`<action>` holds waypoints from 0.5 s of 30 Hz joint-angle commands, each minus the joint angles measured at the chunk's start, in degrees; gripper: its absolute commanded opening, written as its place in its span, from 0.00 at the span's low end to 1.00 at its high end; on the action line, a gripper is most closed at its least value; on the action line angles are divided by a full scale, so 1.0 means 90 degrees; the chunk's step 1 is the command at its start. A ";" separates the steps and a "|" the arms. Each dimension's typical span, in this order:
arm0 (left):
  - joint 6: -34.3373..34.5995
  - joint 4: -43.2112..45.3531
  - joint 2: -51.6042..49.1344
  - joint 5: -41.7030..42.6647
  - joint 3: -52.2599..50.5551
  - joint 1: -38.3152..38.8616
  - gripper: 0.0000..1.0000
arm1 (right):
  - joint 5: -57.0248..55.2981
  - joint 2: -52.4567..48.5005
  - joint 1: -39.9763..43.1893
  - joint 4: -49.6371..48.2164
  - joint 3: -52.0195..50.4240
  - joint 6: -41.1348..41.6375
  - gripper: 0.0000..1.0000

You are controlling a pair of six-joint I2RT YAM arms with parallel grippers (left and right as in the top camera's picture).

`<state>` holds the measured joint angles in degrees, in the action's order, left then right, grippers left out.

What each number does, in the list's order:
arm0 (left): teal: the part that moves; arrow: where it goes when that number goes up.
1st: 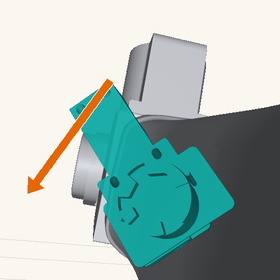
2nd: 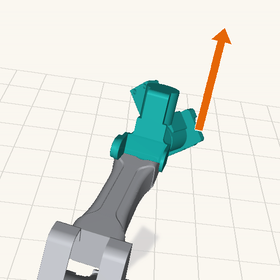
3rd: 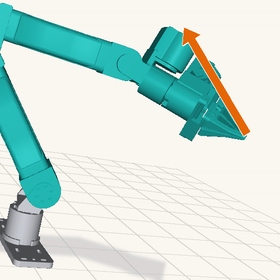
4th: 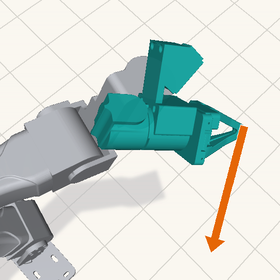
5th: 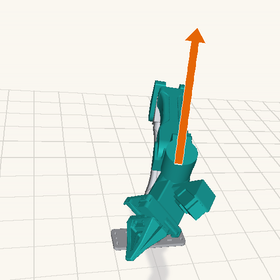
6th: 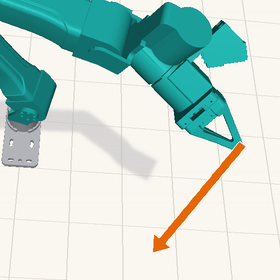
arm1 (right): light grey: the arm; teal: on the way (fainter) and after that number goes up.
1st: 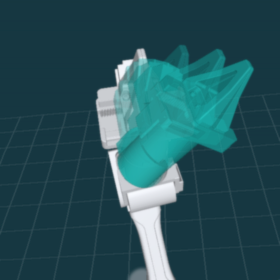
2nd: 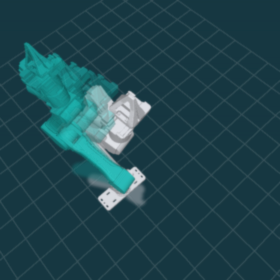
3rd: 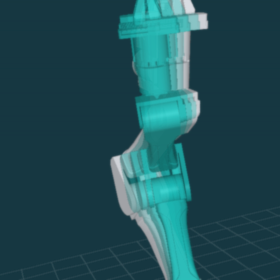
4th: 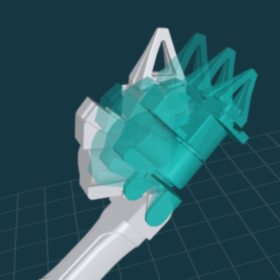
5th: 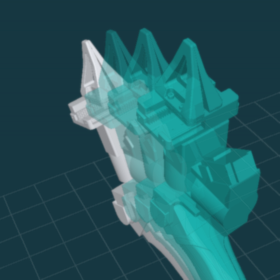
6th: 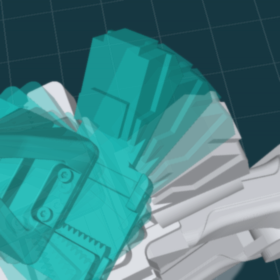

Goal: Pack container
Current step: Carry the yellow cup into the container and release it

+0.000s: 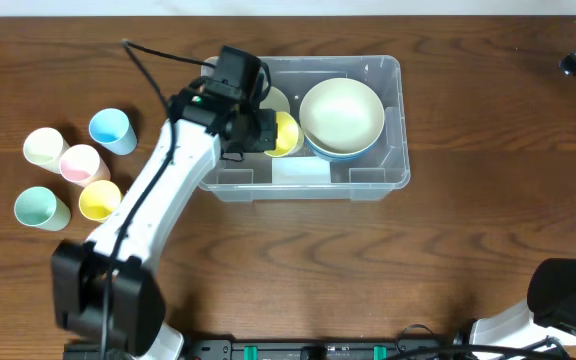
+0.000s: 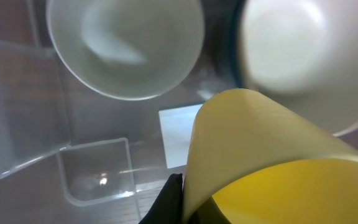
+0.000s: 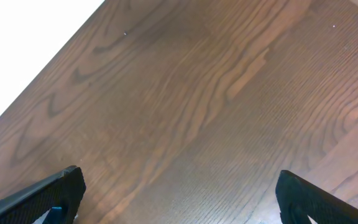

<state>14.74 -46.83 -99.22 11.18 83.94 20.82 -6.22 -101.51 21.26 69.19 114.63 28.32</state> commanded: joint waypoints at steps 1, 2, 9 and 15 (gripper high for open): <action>-0.0063 -0.0051 -0.0301 -0.0075 0.0051 0.0085 0.06 | -0.0049 -0.0010 0.0036 0.0002 -0.0005 0.0090 0.99; -0.0063 -0.0051 -0.0386 -0.0075 0.0051 0.0109 0.06 | -0.0046 -0.0010 0.0036 0.0002 -0.0005 0.0090 0.99; -0.0087 0.0053 -0.0911 -0.0223 0.0051 0.0226 0.06 | -0.0046 -0.0010 0.0036 0.0002 -0.0005 0.0090 0.99; -0.0085 0.0250 -0.1212 -0.0226 0.0051 0.0226 0.07 | -0.0049 -0.0010 0.0036 0.0002 -0.0007 0.0090 0.99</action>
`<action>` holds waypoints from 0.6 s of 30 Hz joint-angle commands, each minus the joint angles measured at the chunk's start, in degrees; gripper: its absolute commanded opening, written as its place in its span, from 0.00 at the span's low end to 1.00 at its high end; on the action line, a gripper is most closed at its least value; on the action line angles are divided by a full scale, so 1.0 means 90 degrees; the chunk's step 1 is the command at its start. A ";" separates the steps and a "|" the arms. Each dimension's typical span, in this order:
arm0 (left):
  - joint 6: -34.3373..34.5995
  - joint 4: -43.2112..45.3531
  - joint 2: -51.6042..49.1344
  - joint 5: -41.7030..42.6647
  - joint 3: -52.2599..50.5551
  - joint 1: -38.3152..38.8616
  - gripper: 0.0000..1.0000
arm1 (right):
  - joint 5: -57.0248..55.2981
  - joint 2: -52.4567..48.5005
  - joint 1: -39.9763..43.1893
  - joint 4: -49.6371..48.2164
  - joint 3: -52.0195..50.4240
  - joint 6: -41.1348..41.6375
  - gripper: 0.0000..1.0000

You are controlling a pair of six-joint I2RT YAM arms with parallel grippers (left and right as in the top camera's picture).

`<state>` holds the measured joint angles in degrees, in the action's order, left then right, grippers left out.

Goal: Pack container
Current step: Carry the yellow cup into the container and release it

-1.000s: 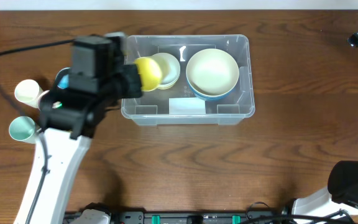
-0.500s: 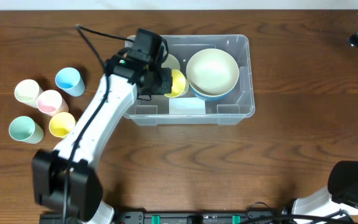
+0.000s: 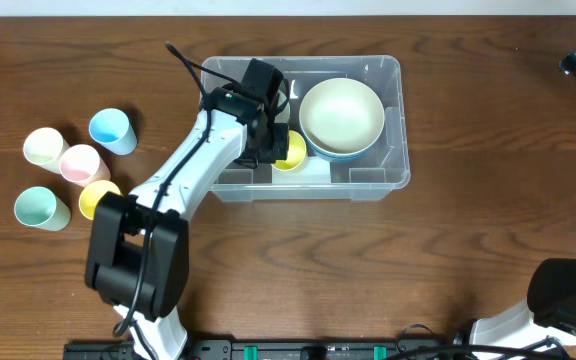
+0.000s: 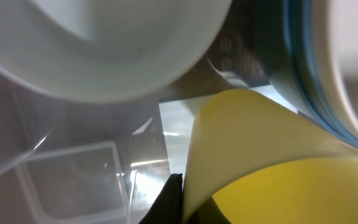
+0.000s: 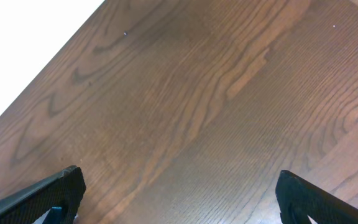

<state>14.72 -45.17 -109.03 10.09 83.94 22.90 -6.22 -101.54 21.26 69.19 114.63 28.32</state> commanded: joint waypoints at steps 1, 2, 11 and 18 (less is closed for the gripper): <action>-0.0083 0.0100 -0.0151 -0.0104 0.0051 -0.0005 0.11 | -0.0049 -0.0007 0.0036 0.0002 -0.0005 0.0090 0.99; -0.0083 0.0134 -0.0185 -0.0104 0.0051 -0.0005 0.17 | -0.0046 -0.0007 0.0036 0.0002 -0.0007 0.0090 0.99; -0.0080 0.0287 -0.0148 -0.0102 0.0075 -0.0051 0.62 | -0.0046 -0.0007 0.0036 0.0002 -0.0005 0.0090 0.99; -0.0078 0.0019 0.0675 -0.0097 0.0301 -0.0090 0.68 | -0.0046 -0.0007 0.0036 0.0002 -0.0005 0.0090 0.99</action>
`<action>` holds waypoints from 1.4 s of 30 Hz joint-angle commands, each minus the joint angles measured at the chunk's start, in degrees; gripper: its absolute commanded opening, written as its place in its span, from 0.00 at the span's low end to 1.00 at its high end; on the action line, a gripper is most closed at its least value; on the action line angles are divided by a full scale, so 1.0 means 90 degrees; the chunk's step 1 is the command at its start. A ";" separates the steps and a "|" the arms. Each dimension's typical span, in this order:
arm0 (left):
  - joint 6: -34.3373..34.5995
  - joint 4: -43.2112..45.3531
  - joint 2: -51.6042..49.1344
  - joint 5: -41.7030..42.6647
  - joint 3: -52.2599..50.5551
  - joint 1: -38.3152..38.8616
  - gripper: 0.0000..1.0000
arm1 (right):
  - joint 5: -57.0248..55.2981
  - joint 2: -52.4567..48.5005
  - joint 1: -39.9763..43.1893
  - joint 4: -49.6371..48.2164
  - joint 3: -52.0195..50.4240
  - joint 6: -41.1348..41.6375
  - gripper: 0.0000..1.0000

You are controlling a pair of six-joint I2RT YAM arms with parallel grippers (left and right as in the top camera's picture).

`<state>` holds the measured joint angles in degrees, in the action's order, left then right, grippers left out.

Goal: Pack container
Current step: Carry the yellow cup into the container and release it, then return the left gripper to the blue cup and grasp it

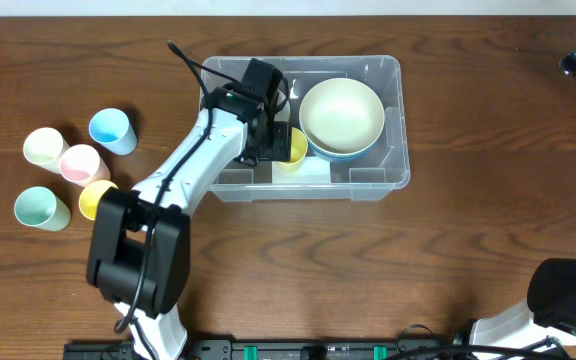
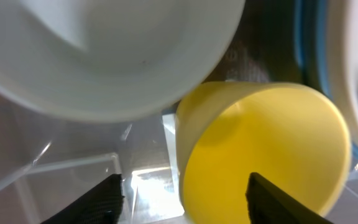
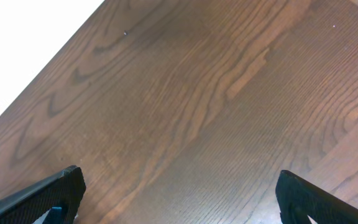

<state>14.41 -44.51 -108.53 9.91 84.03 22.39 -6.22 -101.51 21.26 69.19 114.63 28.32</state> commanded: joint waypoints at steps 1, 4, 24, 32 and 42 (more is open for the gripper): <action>-0.0044 -0.0095 0.0826 -0.0078 0.0318 -0.0034 0.70 | -0.0046 -0.0010 0.0036 0.0002 -0.0007 0.0090 0.99; -0.0046 -0.0204 0.1508 -0.0083 0.0357 -0.0053 0.71 | -0.0046 -0.0010 0.0036 0.0002 -0.0007 0.0090 0.99; -0.0355 -0.0563 0.2174 -0.2229 0.0350 -0.3177 0.93 | -0.0046 -0.0010 0.0036 0.0002 -0.0007 0.0090 0.99; -0.1144 -0.0005 0.0794 -0.2157 0.0350 -0.3230 0.93 | -0.0046 -0.0010 0.0036 0.0002 -0.0007 0.0090 0.99; -0.1630 0.0245 -0.0311 -0.2159 0.0350 -0.3237 0.93 | -0.0046 -0.0010 0.0036 0.0002 -0.0005 0.0090 0.99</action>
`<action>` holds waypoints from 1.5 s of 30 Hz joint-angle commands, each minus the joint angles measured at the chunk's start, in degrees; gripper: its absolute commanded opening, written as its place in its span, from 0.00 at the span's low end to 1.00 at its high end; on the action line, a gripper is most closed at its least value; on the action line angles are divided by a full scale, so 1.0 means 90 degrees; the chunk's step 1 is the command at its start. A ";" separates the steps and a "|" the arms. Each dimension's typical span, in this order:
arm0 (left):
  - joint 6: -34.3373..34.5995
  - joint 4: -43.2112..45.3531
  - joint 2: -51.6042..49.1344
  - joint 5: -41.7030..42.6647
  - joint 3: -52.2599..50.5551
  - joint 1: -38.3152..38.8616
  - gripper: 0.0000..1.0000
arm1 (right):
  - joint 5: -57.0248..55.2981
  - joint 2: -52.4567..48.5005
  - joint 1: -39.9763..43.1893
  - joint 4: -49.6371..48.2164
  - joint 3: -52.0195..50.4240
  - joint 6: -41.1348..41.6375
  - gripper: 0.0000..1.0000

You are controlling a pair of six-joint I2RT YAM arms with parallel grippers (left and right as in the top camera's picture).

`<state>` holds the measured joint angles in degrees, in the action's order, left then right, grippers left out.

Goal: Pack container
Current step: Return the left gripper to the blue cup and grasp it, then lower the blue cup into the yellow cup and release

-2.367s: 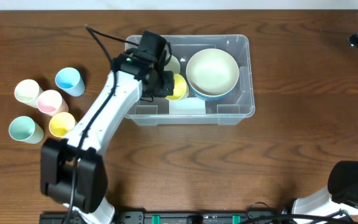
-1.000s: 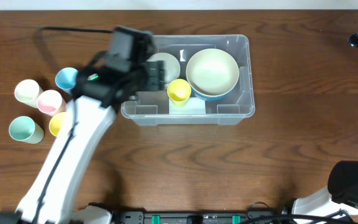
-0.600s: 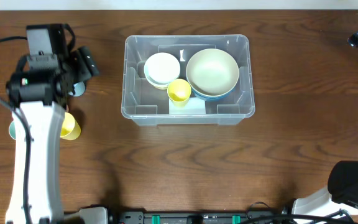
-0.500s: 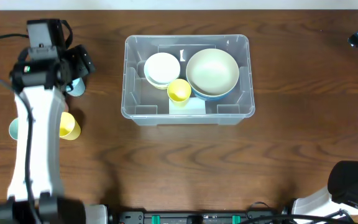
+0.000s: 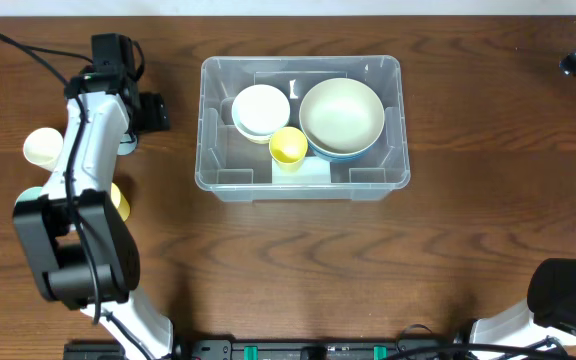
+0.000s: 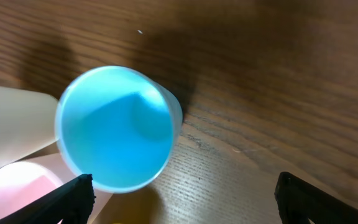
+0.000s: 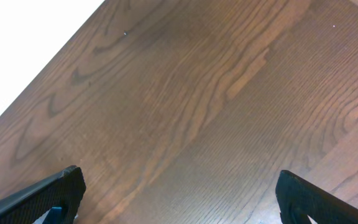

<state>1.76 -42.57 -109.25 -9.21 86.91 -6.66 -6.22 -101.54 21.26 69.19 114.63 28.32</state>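
The clear plastic container [image 5: 398,120] holds a small white bowl [image 5: 261,108], a yellow cup [image 5: 288,147] and a large cream bowl [image 5: 341,112] stacked on a blue one. My left gripper [image 6: 185,208] is open above the cups to the left of the container. A blue cup [image 6: 114,127] stands upright just ahead of its left finger. Cream [image 6: 5,127] and pink [image 6: 17,193] cups crowd beside it. My right gripper [image 7: 185,199] is open over bare table at the far right.
A cream cup [image 5: 41,147] shows left of my left arm [image 5: 88,140], which covers most of the other loose cups. Slivers of a teal cup [image 5: 26,196] and a second yellow cup [image 5: 120,200] peek out. Brown wooden table [image 5: 298,270] lies all around.
My left gripper has left the container, where the yellow cup stays upright beside the white bowl. It is now open over the blue cup at the left. The right arm has not moved.
My left gripper held the yellow cup inside the container, then lower between the white bowl and the stacked bowls. Then it stood open with the cup set down there. Now it is out of the container, over the loose cups.
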 commanded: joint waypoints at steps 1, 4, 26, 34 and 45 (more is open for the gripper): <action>-0.0223 0.0036 -0.0316 -0.0034 0.0029 -0.0010 0.93 | -0.0046 -0.0007 0.0036 0.0002 -0.0007 0.0090 0.99; -0.0226 0.0097 -0.0515 -0.0036 0.0029 -0.0010 0.91 | -0.0046 -0.0007 0.0036 0.0002 -0.0007 0.0090 0.99; 0.0648 -0.0238 0.1052 -0.0032 0.0056 0.0454 0.06 | -0.0049 -0.0007 0.0036 0.0002 -0.0005 0.0090 0.99; 0.0471 -0.0644 0.3215 0.1809 0.0056 0.1212 0.06 | -0.0046 -0.0007 0.0036 0.0002 -0.0005 0.0090 0.99; -0.0328 -0.0729 0.3181 0.2851 -0.0046 0.3147 0.06 | -0.0046 -0.0007 0.0036 0.0002 -0.0007 0.0090 0.99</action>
<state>1.34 -48.86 -77.45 14.15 87.24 19.18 -6.22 -101.54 21.26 69.19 114.63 28.32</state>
